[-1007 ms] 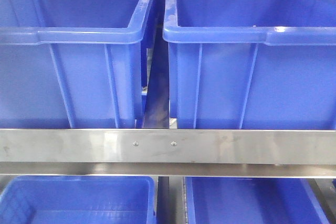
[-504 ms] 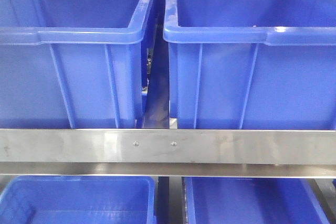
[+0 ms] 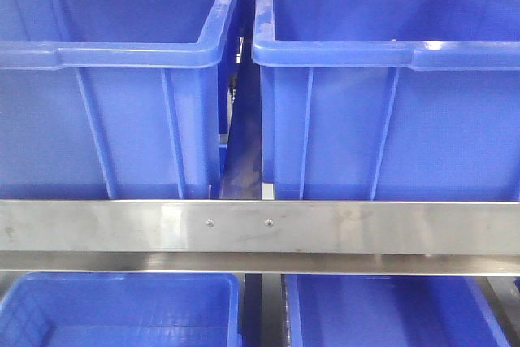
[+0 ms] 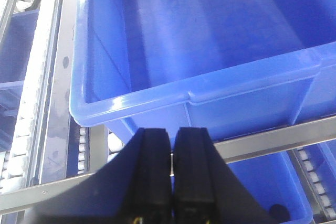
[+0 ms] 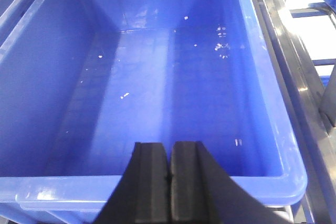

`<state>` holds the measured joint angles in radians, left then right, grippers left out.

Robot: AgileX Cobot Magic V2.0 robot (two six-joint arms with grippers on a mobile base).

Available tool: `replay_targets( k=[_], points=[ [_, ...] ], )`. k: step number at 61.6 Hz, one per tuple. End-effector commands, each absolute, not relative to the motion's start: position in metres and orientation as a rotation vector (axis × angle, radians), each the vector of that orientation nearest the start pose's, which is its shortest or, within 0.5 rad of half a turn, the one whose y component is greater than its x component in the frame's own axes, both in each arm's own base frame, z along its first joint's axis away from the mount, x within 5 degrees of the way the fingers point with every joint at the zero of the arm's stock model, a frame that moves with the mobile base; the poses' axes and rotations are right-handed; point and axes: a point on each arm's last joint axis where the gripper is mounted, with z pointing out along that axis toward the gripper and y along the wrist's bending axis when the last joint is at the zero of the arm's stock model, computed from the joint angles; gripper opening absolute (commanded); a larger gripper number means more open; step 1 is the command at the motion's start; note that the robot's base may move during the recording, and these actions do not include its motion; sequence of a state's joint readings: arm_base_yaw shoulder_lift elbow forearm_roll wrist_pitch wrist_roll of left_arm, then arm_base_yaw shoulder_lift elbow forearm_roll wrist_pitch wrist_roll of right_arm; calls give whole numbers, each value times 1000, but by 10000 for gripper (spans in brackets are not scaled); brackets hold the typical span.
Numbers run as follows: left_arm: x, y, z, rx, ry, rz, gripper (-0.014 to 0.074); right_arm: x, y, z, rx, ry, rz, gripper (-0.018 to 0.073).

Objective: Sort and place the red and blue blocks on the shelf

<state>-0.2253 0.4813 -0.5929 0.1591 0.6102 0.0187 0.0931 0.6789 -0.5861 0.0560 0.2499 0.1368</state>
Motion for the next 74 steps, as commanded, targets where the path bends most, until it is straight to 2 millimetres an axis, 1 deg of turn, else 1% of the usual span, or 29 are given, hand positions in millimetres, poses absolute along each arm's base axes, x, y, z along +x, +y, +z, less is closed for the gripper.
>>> replay_targets(
  k=[1, 64, 66, 70, 74],
  points=[
    [94, -14, 338, 286, 1856, 16, 137, 143, 13, 345, 70, 1711, 201, 69],
    [94, -14, 338, 286, 1856, 16, 137, 143, 13, 344, 74, 1725, 205, 69],
    [94, -14, 338, 286, 1856, 16, 137, 142, 13, 342, 74, 1726, 205, 69],
    [94, -14, 338, 286, 1856, 16, 137, 132, 12, 341, 66, 1707, 192, 69],
    [94, -14, 338, 286, 1856, 16, 137, 122, 10, 333, 54, 1690, 179, 69]
  ],
)
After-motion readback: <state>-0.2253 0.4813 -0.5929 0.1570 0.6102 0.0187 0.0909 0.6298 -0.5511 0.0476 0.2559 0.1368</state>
